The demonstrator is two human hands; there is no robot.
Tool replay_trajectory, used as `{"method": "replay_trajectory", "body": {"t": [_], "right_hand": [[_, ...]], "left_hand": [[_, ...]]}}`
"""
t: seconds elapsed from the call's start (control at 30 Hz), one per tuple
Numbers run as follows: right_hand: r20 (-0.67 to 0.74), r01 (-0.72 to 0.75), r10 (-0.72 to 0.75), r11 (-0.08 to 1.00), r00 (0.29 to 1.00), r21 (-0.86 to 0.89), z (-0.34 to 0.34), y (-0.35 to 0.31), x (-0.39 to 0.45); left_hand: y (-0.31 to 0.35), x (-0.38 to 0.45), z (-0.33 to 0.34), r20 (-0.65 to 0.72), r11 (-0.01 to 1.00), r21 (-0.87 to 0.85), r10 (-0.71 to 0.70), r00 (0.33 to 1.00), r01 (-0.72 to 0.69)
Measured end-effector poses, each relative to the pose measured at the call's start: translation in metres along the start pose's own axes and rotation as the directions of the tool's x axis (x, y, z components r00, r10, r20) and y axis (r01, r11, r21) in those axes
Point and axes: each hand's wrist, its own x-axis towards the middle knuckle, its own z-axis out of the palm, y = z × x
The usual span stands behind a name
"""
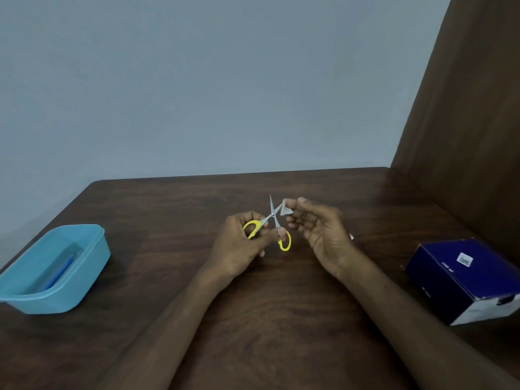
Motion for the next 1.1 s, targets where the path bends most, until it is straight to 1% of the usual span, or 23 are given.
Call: {"method": "replay_trajectory", "body": {"t": [0.07, 0.1, 0.17, 0.2, 0.23, 0.27, 0.3, 0.33, 0.4, 0.47, 0.53, 0.6, 0.8, 0.87, 0.93, 1.03, 1.1], "right_hand": [[0.06, -0.028, 0.024, 0.997, 0.998, 0.07, 0.003, -0.003, -0.003], [0.067, -0.045, 0.036, 0.989, 0.997, 0.138, 0.003, -0.005, -0.002], [0.02, -0.035, 0.031, 0.965, 0.999, 0.258, 0.001, -0.008, 0.0], [-0.022, 0.012, -0.007, 0.97, 1.0, 0.244, -0.001, -0.009, 0.001], [-0.071, 0.084, -0.074, 0.985, 0.995, 0.152, -0.002, -0.007, 0.002], [-0.104, 0.159, -0.158, 0.987, 0.982, 0.005, -0.002, -0.005, 0.002], [-0.108, 0.22, -0.236, 0.965, 0.966, -0.145, -0.002, -0.002, 0.002], [-0.095, 0.256, -0.288, 0.933, 0.953, -0.254, -0.001, 0.001, 0.001], [-0.046, 0.269, -0.303, 0.898, 0.952, -0.348, 0.0, 0.007, -0.001], [0.001, 0.246, -0.269, 0.879, 0.963, -0.409, 0.0, 0.012, -0.002], [0.008, 0.203, -0.223, 0.873, 0.975, -0.444, -0.002, 0.016, 0.001], [0.008, 0.162, -0.176, 0.881, 0.984, -0.444, -0.003, 0.017, 0.002], [0.116, 0.187, -0.148, 0.85, 0.982, -0.493, 0.0, 0.014, -0.001], [0.137, 0.178, -0.126, 0.853, 0.983, -0.49, -0.003, 0.011, 0.0], [0.163, 0.176, -0.11, 0.863, 0.98, -0.474, -0.007, 0.011, 0.0], [0.152, 0.208, -0.152, 0.85, 0.976, -0.484, -0.006, 0.013, 0.0], [0.101, 0.226, -0.203, 0.841, 0.974, -0.491, -0.003, 0.017, 0.0]], "left_hand": [[0.0, 0.001, 0.0, 0.003, 1.0, 0.006, -0.003, 1.0, 0.003], [0.001, 0.001, 0.001, 0.004, 1.0, 0.006, -0.005, 1.0, 0.005], [0.002, 0.0, 0.001, 0.005, 1.0, 0.015, -0.009, 1.0, 0.009], [0.003, 0.0, 0.001, 0.005, 1.0, 0.02, -0.009, 1.0, 0.009], [0.002, 0.0, 0.001, 0.001, 1.0, 0.023, -0.01, 1.0, 0.01], [0.002, 0.0, 0.0, -0.004, 1.0, 0.022, -0.012, 1.0, 0.013], [0.002, 0.0, 0.0, -0.01, 1.0, 0.017, -0.015, 1.0, 0.016], [0.002, 0.001, 0.0, -0.016, 1.0, 0.011, -0.017, 1.0, 0.018], [0.002, 0.001, 0.001, -0.023, 1.0, 0.009, -0.017, 1.0, 0.017], [0.002, 0.001, 0.001, -0.022, 1.0, 0.015, -0.008, 1.0, 0.008], [0.001, 0.0, 0.001, -0.01, 1.0, 0.027, 0.0, 1.0, 0.0], [0.002, -0.001, 0.0, 0.006, 0.999, 0.036, 0.002, 1.0, -0.002], [0.002, -0.001, 0.0, -0.005, 0.999, 0.041, -0.004, 1.0, 0.004], [0.0, -0.001, 0.0, -0.012, 1.0, 0.028, -0.009, 1.0, 0.009], [0.0, -0.001, 0.0, 0.003, 0.998, 0.055, 0.002, 1.0, -0.002], [0.001, -0.004, 0.001, 0.064, 0.983, 0.17, 0.051, 0.997, -0.061], [0.001, -0.005, 0.002, 0.082, 0.98, 0.18, 0.07, 0.994, -0.084]]}}
